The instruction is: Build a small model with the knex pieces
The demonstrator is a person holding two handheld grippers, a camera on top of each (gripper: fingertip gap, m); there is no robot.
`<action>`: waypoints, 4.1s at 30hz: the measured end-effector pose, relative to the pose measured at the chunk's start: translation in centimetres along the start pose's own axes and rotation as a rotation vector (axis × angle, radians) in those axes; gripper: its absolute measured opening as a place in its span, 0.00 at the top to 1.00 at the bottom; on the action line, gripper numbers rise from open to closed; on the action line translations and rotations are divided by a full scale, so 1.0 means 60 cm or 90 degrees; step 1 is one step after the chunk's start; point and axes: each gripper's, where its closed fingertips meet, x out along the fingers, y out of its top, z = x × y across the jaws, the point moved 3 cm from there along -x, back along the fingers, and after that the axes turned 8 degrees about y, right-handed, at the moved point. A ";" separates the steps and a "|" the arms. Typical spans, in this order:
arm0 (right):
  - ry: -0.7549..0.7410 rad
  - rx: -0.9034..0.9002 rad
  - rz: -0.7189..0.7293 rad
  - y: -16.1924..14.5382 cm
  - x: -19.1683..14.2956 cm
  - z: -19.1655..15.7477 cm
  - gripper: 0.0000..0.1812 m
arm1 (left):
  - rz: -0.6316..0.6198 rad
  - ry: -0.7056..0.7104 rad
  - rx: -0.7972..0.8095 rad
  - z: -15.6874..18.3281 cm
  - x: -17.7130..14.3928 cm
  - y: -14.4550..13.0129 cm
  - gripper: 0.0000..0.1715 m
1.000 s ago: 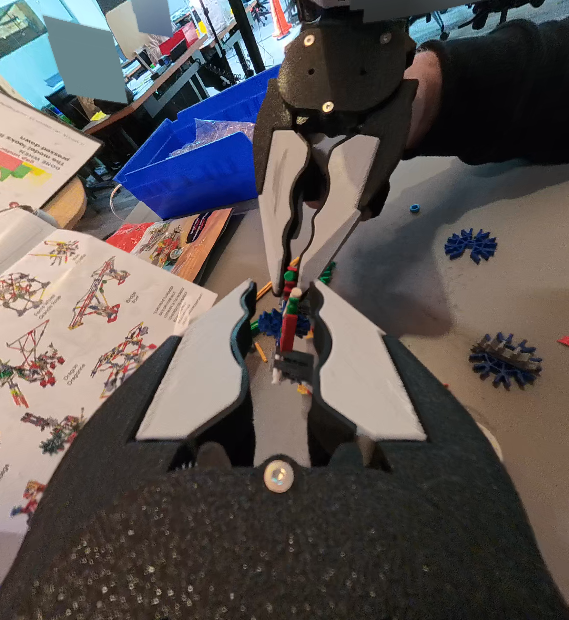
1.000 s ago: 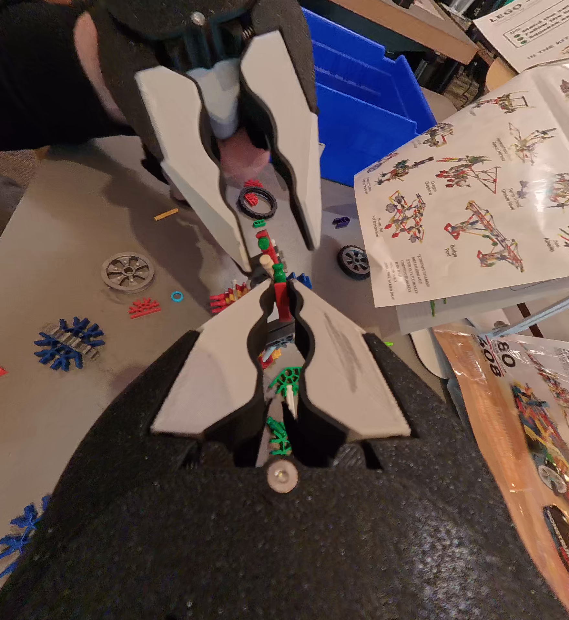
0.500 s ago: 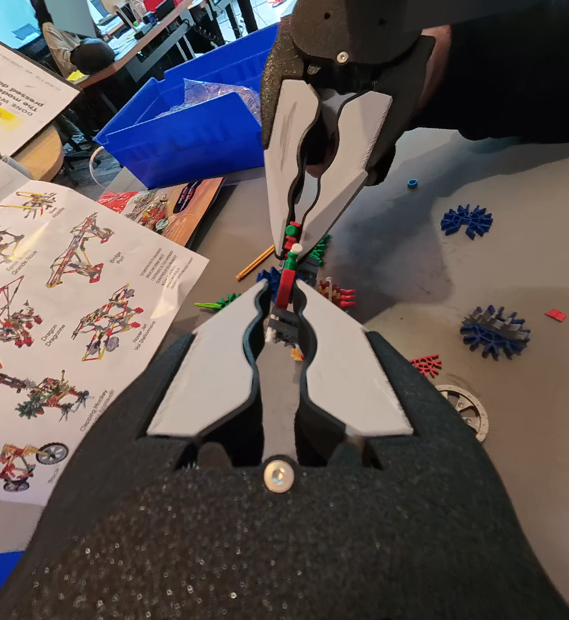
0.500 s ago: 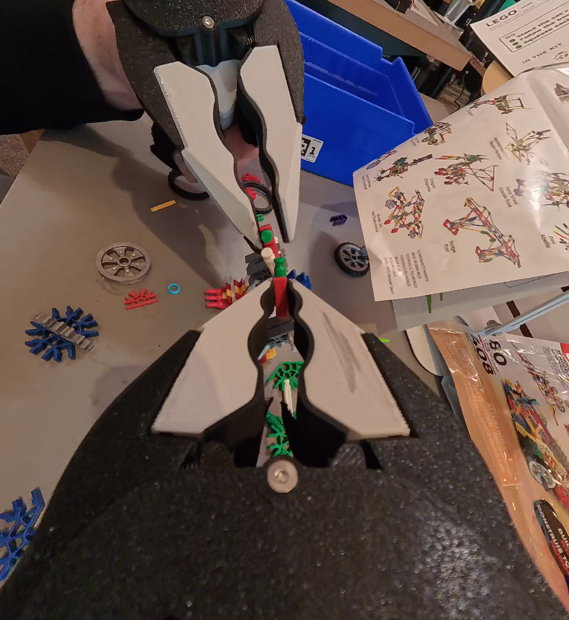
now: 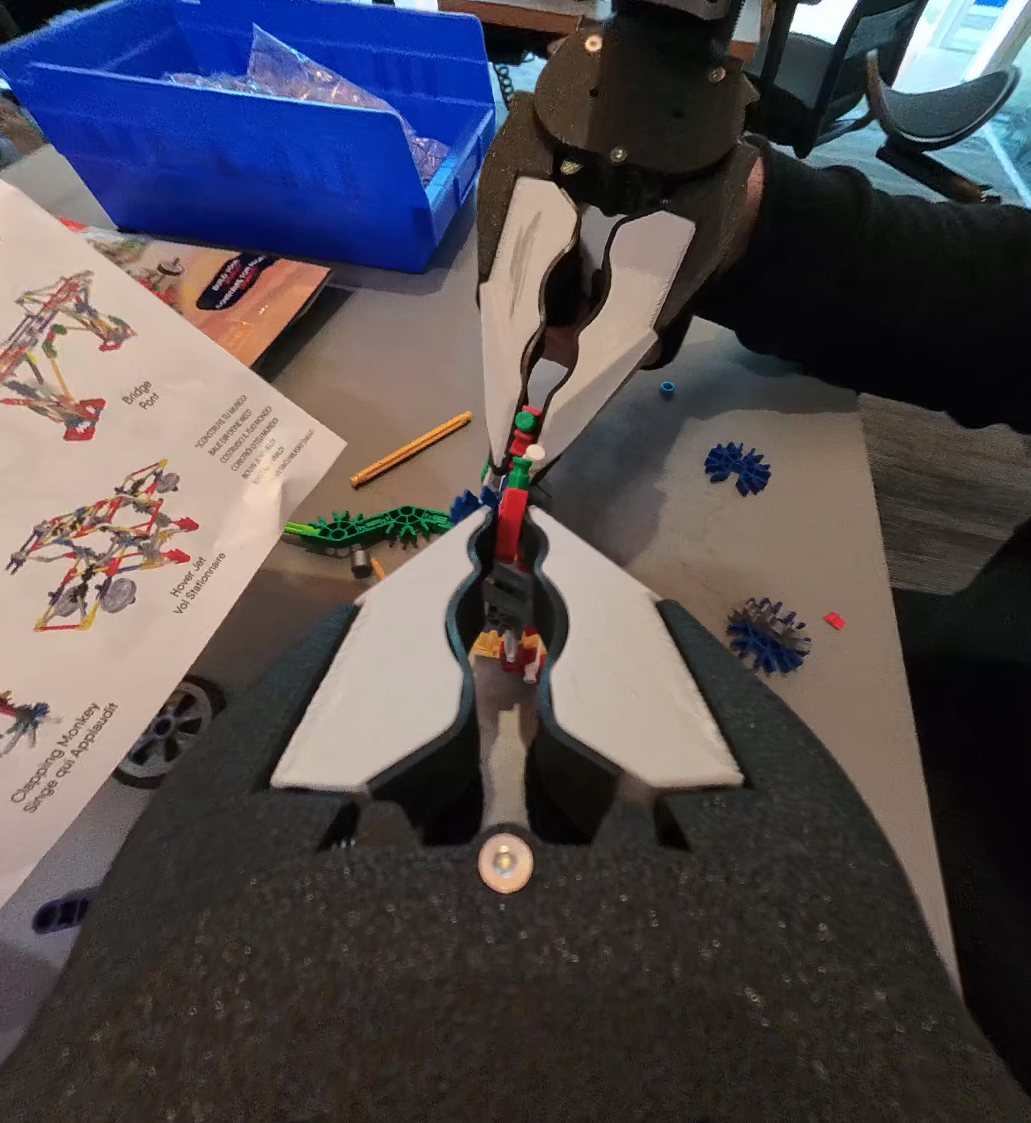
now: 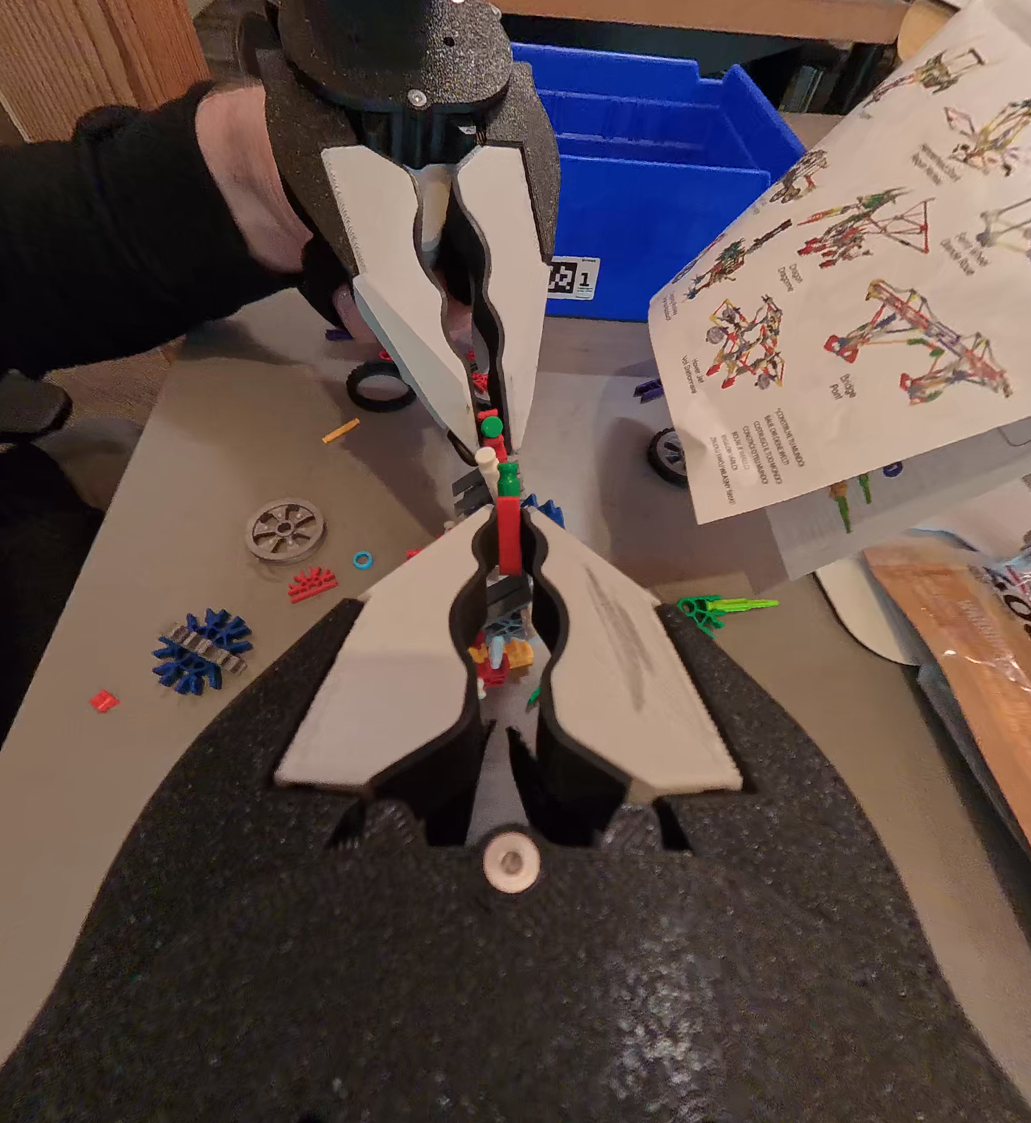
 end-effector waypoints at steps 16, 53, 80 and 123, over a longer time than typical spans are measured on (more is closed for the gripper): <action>0.034 0.124 0.019 -0.010 -0.001 0.011 0.92 | -0.031 -0.039 -0.071 -0.009 0.006 -0.015 0.89; 0.016 0.007 0.019 -0.007 0.000 0.003 0.89 | 0.052 -0.049 0.059 0.006 0.014 -0.019 0.92; 0.006 0.013 0.004 -0.019 0.008 0.008 0.89 | 0.054 -0.033 0.083 0.004 0.025 -0.032 0.93; -0.006 -0.004 0.014 -0.015 0.004 0.008 0.94 | 0.062 -0.011 0.102 -0.001 0.027 -0.031 0.92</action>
